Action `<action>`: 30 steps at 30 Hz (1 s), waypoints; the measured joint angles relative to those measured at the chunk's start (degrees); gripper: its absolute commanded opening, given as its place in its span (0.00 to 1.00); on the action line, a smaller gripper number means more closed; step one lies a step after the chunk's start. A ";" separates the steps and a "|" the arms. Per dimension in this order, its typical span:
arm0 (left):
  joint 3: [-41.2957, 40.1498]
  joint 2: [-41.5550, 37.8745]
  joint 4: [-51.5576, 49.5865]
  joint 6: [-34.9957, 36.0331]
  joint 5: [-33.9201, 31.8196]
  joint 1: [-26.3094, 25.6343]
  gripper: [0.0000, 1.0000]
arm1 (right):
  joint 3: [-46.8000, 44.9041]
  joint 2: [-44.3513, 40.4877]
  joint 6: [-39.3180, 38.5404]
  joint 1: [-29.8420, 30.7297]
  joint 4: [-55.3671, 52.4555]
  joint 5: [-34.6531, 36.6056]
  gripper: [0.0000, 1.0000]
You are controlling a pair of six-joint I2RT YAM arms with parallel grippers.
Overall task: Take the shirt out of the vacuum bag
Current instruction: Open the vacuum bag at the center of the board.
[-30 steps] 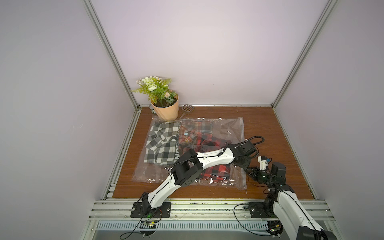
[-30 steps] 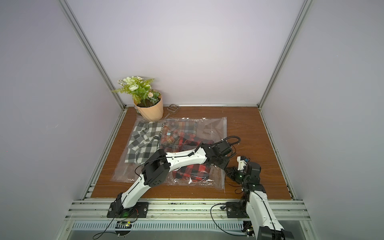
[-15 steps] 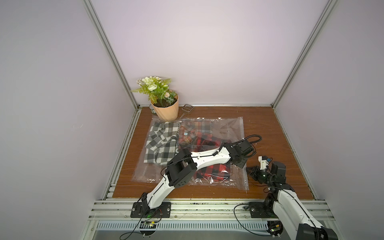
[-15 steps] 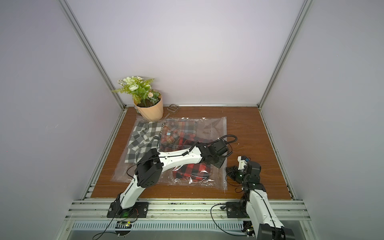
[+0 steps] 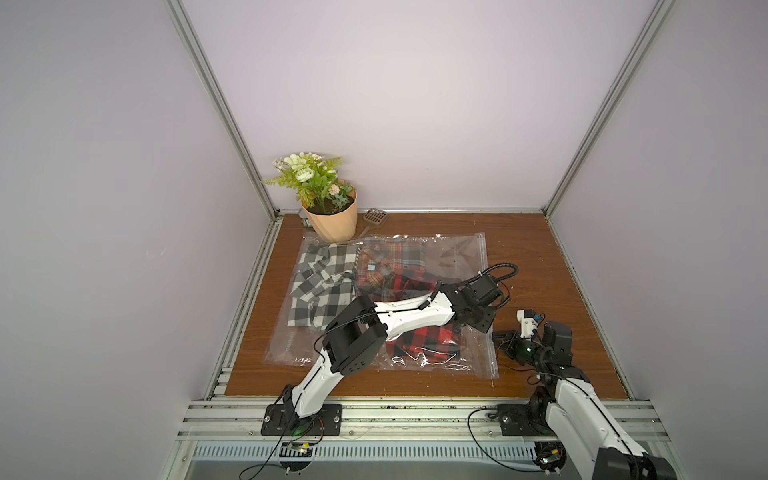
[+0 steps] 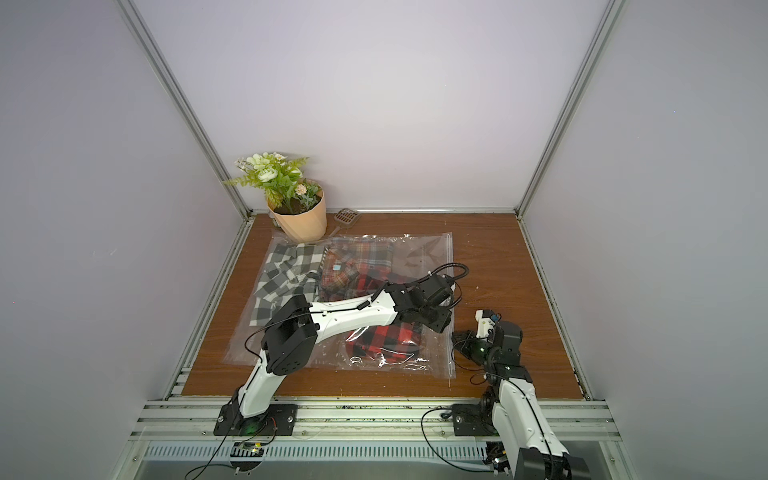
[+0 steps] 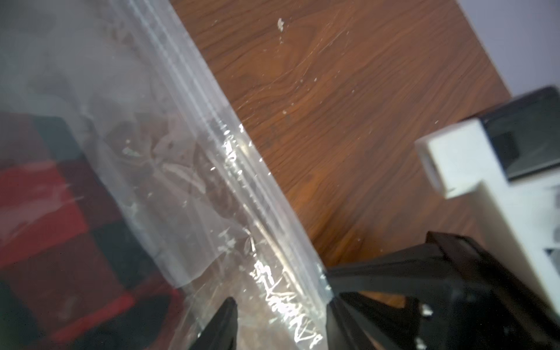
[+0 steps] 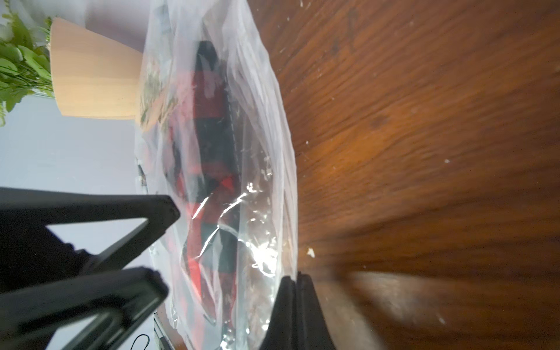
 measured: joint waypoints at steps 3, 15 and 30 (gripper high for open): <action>4.09 3.02 -0.07 0.26 1.36 -0.17 0.61 | 0.00 -0.24 0.00 0.00 0.00 -0.17 0.00; 6.97 7.56 -3.65 0.31 0.20 -0.68 0.55 | -0.02 -0.87 -0.02 0.96 0.04 -1.53 0.00; 5.16 7.43 -3.48 1.44 -2.29 -0.92 0.21 | 0.04 -2.73 -0.17 8.26 0.55 0.24 0.00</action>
